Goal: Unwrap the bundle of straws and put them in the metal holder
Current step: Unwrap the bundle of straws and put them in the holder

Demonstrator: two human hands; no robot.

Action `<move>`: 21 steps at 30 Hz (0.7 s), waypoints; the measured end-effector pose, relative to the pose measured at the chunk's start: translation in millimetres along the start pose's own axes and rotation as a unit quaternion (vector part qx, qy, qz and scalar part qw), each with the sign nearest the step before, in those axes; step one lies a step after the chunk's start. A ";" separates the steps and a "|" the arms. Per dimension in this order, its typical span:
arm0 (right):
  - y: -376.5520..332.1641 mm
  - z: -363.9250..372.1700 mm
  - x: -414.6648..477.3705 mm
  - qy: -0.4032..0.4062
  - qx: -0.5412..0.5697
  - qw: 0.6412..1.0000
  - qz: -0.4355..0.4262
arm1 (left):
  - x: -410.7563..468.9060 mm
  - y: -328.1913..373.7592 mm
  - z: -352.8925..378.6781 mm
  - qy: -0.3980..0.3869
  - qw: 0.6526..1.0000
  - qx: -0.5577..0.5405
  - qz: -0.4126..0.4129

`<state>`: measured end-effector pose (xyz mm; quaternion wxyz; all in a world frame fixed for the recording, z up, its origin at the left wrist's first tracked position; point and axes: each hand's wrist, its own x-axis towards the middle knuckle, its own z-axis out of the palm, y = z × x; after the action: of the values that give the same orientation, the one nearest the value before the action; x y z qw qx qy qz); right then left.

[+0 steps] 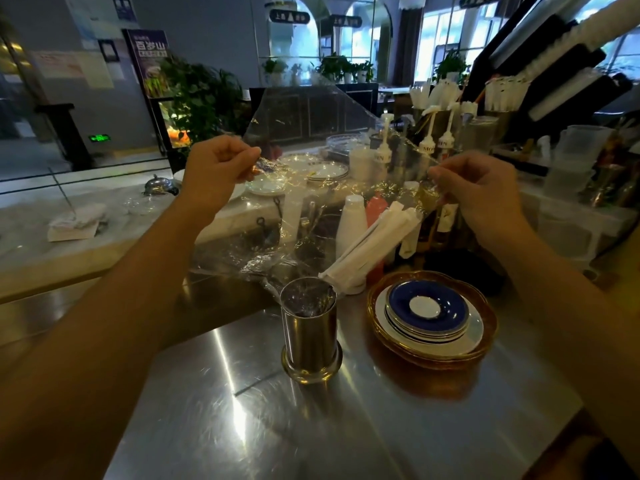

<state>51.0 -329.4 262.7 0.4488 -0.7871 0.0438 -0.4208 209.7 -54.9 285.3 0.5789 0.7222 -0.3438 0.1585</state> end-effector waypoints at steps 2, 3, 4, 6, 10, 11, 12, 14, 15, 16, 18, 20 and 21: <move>-2.4 3.0 2.3 -0.009 0.001 1.000 -0.004 | 0.3 -4.6 -4.0 0.008 1.000 -0.001 -0.013; -4.2 4.2 3.4 -0.014 0.004 1.000 -0.006 | 0.7 -5.7 -6.4 0.019 1.000 -0.002 -0.012; -5.9 5.6 4.6 -0.017 0.006 1.000 -0.010 | 1.3 -6.2 -9.0 0.028 1.000 -0.011 -0.010; -8.5 9.1 6.7 -0.017 0.002 1.000 -0.020 | 2.4 -6.1 -13.1 0.017 0.999 -0.037 -0.010; -8.2 15.7 8.1 -0.023 -0.009 0.999 -0.030 | 2.9 -12.0 -15.8 0.018 1.000 -0.022 -0.009; -7.5 16.3 8.0 -0.024 -0.009 0.999 -0.030 | 2.1 -13.2 -15.6 0.020 1.000 -0.017 -0.013; -6.9 16.5 8.2 -0.024 -0.008 0.999 -0.029 | 1.6 -14.4 -15.3 0.021 1.000 -0.012 -0.016; -5.7 16.7 8.8 -0.023 -0.008 0.999 -0.028 | 1.1 -16.7 -15.5 0.022 0.999 -0.016 -0.022; -5.0 17.0 9.1 -0.026 -0.007 0.999 -0.028 | 0.8 -17.9 -16.3 0.010 0.999 -0.025 -0.032; -4.5 17.7 9.0 -0.031 -0.010 0.999 -0.029 | 0.3 -19.5 -17.4 -0.014 0.998 -0.033 -0.050; -2.5 19.1 8.8 -0.041 -0.018 0.999 -0.029 | -2.9 -25.0 -19.1 -0.081 0.993 -0.007 -0.091; 0.2 19.5 9.4 -0.040 -0.016 0.999 -0.028 | -8.3 -30.2 -18.7 -0.098 0.990 0.044 -0.090; 1.2 20.0 9.6 -0.036 -0.007 0.999 -0.025 | -9.8 -31.4 -18.3 -0.077 0.992 0.045 -0.083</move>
<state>71.6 -321.1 262.9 0.4334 -0.8059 0.0108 -0.4032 227.2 -31.6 261.5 0.5286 0.7837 -0.3188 0.0687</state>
